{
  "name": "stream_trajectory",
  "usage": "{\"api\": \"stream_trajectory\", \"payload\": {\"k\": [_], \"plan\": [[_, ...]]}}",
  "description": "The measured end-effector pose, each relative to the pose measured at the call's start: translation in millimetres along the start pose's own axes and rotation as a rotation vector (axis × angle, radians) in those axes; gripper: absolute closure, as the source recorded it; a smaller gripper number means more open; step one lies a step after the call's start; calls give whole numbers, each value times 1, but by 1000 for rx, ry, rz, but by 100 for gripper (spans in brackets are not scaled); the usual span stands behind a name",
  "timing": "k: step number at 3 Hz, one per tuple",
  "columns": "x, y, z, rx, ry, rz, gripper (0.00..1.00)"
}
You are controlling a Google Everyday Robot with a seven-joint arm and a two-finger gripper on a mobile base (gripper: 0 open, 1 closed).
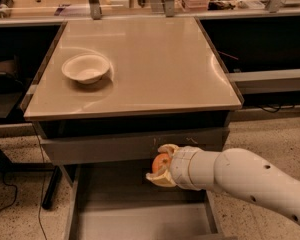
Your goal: Pick orange from middle drawer and place on counter
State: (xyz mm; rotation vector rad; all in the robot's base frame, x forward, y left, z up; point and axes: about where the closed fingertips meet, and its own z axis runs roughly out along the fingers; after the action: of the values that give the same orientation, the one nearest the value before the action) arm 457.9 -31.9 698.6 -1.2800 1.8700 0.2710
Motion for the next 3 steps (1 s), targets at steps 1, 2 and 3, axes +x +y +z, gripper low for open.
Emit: {"api": "stream_trajectory", "payload": {"k": [1,2,3], "plan": [[-4,0,-2,4,-4,-6,100],[-28,-18,-28,63,-39,-19,100],[-66,-52,-68,161,-82,-39,100]]}}
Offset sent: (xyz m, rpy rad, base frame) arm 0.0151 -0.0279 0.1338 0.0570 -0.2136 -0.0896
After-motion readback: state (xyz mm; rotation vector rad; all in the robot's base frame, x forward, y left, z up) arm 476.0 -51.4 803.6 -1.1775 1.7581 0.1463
